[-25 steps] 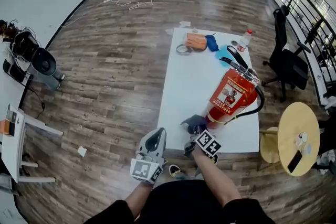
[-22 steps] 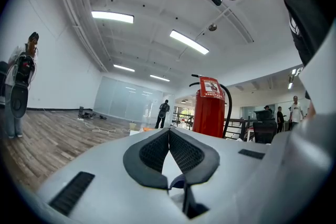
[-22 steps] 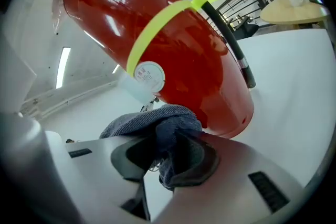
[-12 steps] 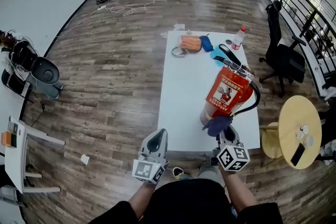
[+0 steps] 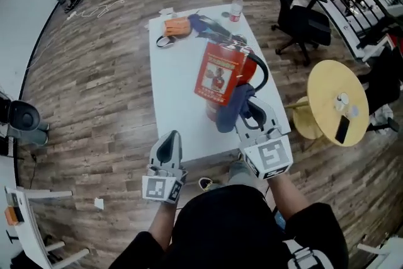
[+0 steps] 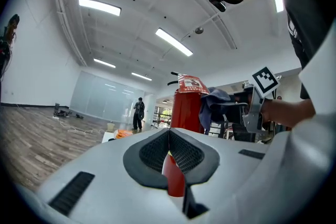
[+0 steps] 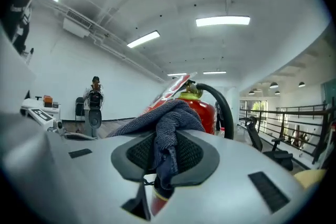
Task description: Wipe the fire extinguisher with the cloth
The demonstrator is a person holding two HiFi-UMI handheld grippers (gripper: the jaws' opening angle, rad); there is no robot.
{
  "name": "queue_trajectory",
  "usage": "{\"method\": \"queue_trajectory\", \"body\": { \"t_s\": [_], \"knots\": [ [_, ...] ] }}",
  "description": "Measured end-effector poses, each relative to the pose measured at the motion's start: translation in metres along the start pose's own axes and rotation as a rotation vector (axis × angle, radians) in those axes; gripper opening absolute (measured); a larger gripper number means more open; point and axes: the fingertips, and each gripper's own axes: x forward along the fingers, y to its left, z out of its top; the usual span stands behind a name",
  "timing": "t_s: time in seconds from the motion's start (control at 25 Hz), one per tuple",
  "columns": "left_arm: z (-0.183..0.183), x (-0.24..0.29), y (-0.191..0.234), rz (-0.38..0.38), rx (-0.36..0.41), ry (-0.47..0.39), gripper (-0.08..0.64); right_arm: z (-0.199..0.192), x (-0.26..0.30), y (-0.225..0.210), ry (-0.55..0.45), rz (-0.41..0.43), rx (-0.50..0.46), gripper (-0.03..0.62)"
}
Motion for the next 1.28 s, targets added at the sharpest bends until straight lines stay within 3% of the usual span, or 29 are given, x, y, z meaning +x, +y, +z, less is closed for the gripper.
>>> {"method": "queue_trajectory", "body": {
  "t_s": [0.16,0.24,0.32,0.48,0.64,0.68,0.76,0.88,1.0,1.12,1.2,1.24,1.28],
  "knots": [
    [0.005,-0.002,-0.008,0.009,-0.019,0.008,0.021,0.047,0.001,-0.017,-0.054,-0.020,-0.047,0.083],
    [0.008,-0.005,-0.020,-0.007,-0.022,0.013,0.021,0.051,-0.008,-0.015,-0.049,-0.013,-0.055,0.083],
    [0.009,-0.003,-0.031,-0.037,-0.019,0.012,0.022,0.027,-0.014,-0.002,0.021,0.017,-0.065,0.083],
    [0.015,0.004,-0.042,-0.124,-0.009,-0.018,0.023,-0.071,0.009,0.041,0.246,0.160,-0.042,0.083],
    [0.024,0.001,-0.061,-0.293,0.069,-0.014,0.025,-0.082,0.011,0.068,0.228,0.326,0.023,0.083],
    [0.024,0.000,-0.064,-0.329,0.093,-0.004,0.045,-0.077,0.009,0.074,0.207,0.386,0.043,0.083],
    [0.024,0.000,-0.066,-0.382,0.123,0.020,0.267,-0.070,0.002,0.086,0.174,0.501,0.051,0.083],
    [0.025,0.001,-0.076,-0.500,0.123,0.037,0.305,-0.057,-0.016,0.108,0.119,0.704,0.054,0.083],
    [0.028,-0.005,-0.103,-0.712,0.101,0.017,0.307,-0.042,-0.040,0.126,0.043,0.927,0.082,0.083],
    [0.037,-0.022,-0.130,-0.905,0.029,-0.022,0.276,-0.028,-0.067,0.134,-0.010,1.098,0.189,0.083],
    [0.044,-0.027,-0.133,-0.946,-0.035,-0.012,0.213,-0.022,-0.075,0.127,-0.035,1.111,0.235,0.083],
    [0.046,-0.025,-0.130,-0.949,-0.047,0.003,0.086,-0.021,-0.075,0.121,-0.040,1.094,0.238,0.084],
    [0.046,-0.022,-0.129,-0.948,-0.039,0.017,0.081,-0.021,-0.074,0.117,-0.038,1.077,0.231,0.084]
  ]
}}
